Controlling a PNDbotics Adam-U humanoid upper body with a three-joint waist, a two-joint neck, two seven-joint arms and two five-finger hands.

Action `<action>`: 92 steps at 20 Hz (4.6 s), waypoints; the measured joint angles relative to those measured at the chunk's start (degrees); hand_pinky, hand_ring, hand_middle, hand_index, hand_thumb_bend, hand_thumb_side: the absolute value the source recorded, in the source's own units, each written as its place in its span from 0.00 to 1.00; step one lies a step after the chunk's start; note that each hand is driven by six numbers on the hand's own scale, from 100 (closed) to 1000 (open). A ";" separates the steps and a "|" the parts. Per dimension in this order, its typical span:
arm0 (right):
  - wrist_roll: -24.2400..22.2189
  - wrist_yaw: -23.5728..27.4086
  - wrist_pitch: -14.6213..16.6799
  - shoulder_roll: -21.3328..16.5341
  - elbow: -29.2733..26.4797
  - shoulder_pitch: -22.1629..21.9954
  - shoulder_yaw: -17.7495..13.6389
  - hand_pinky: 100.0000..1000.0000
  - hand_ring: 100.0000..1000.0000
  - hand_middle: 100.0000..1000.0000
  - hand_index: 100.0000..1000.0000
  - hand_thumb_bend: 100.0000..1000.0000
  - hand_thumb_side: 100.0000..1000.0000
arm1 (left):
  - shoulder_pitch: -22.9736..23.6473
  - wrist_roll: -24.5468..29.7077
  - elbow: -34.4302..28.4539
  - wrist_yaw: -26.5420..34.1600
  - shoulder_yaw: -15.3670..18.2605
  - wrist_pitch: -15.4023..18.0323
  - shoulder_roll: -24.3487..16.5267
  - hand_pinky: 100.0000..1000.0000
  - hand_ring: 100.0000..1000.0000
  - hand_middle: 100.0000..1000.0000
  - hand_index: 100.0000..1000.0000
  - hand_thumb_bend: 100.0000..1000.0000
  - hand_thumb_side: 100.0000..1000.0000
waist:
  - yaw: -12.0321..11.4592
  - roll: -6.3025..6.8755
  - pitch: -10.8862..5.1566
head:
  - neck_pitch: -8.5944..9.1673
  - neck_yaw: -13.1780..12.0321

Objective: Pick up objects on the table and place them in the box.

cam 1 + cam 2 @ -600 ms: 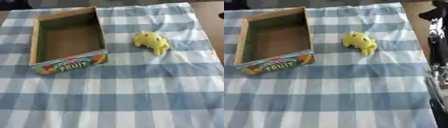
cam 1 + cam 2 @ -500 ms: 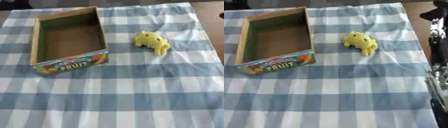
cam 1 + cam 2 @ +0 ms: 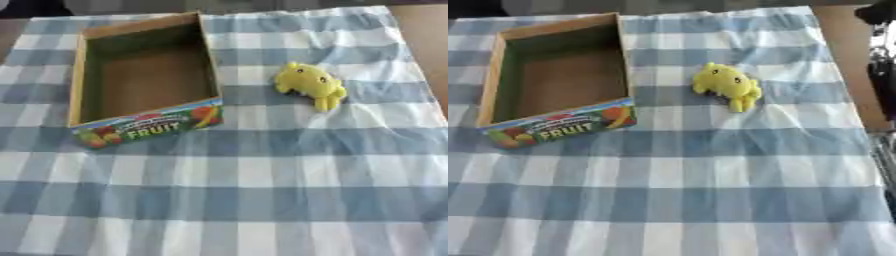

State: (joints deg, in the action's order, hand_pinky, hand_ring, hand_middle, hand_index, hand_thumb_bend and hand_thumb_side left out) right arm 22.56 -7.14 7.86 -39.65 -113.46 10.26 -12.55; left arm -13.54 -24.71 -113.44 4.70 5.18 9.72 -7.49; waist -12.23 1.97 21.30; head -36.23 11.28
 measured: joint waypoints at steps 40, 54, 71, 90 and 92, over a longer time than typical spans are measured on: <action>-40.61 -24.33 -35.06 -25.58 2.73 18.74 29.32 0.86 0.90 0.74 0.99 0.65 0.66 | 0.04 1.75 0.00 0.94 -1.75 -1.01 -0.05 0.64 0.55 0.57 0.87 0.00 0.66 | -3.02 -1.03 -0.72 | 0.61 3.55; -46.99 -26.09 -37.90 -20.96 13.62 22.07 33.16 0.84 0.87 0.68 0.96 0.53 0.65 | -0.04 1.96 0.00 1.20 -1.79 -1.21 -0.05 0.64 0.55 0.56 0.87 0.00 0.65 | -3.30 -0.98 -0.57 | 0.62 3.66; -46.96 -26.08 -36.67 -18.56 18.81 23.05 34.85 0.82 0.81 0.47 0.76 0.31 0.53 | -0.03 2.17 0.00 1.20 -1.81 -1.44 -0.03 0.64 0.55 0.56 0.87 0.00 0.66 | -3.34 -0.85 -0.42 | 0.63 3.82; -41.91 -24.43 -38.00 -16.84 22.62 23.71 34.55 0.74 0.57 0.32 0.57 0.00 0.17 | 0.05 2.46 0.00 0.84 -1.82 -1.73 0.00 0.63 0.55 0.56 0.88 0.00 0.66 | -3.46 -0.87 -0.30 | 0.64 3.82; -41.37 -23.79 -38.44 -16.81 22.18 23.69 34.42 0.73 0.55 0.30 0.54 0.00 0.15 | 0.06 2.48 0.00 0.80 -1.82 -1.75 0.00 0.63 0.55 0.56 0.88 0.00 0.66 | -3.39 -0.87 -0.30 | 0.64 3.82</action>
State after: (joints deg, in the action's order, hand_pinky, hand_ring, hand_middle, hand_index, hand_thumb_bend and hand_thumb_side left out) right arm -18.81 -30.94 -30.58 -56.46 -91.28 33.94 21.87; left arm -13.49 -22.23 -113.44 5.50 3.36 7.97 -7.49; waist -15.62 1.10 21.00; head -35.60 15.10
